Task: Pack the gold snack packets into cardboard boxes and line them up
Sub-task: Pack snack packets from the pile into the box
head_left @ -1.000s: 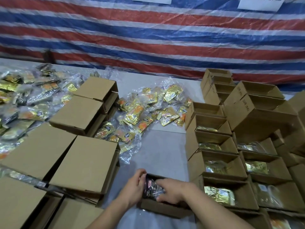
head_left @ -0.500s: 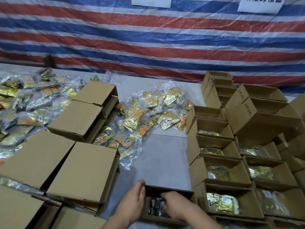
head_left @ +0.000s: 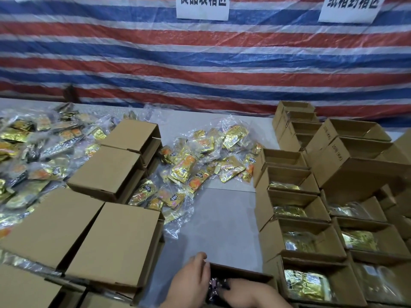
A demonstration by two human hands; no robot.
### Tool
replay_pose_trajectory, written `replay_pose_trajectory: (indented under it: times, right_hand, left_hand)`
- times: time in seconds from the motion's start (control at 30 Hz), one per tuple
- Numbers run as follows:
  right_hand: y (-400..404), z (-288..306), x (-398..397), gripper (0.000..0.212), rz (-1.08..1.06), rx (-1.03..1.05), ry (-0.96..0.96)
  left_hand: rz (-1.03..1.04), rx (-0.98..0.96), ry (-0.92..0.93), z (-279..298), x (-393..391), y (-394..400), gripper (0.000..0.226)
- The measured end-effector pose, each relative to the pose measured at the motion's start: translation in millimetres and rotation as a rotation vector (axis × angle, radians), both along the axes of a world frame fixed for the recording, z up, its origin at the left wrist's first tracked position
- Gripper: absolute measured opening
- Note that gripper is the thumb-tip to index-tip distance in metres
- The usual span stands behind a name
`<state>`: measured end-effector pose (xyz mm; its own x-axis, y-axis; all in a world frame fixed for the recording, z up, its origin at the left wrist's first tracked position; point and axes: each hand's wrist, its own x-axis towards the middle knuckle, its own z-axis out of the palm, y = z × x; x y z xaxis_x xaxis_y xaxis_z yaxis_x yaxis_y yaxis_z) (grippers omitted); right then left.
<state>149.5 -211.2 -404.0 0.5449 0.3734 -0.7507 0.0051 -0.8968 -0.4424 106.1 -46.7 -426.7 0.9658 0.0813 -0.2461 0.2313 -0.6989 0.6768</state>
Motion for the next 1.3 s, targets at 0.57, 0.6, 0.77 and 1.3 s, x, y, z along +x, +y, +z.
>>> replay_pose_trajectory:
  times: [0.57, 0.6, 0.77, 1.3]
  right_hand:
    - [-9, 45, 98, 0.016, -0.929, 0.498, -0.133]
    - [-8, 43, 99, 0.017, -0.931, 0.489, -0.136]
    - [-7, 29, 104, 0.017, -0.993, 0.408, -0.163]
    - [15, 48, 122, 0.019, -0.956, 0.458, -0.068]
  left_hand:
    - [0.14, 0.383, 0.006, 14, 296, 79, 0.054]
    - [0.147, 0.417, 0.025, 6, 310, 84, 0.061]
    - [0.126, 0.487, 0.155, -35, 360, 98, 0.104]
    - [0.291, -0.16, 0.085, 39, 309, 88, 0.068]
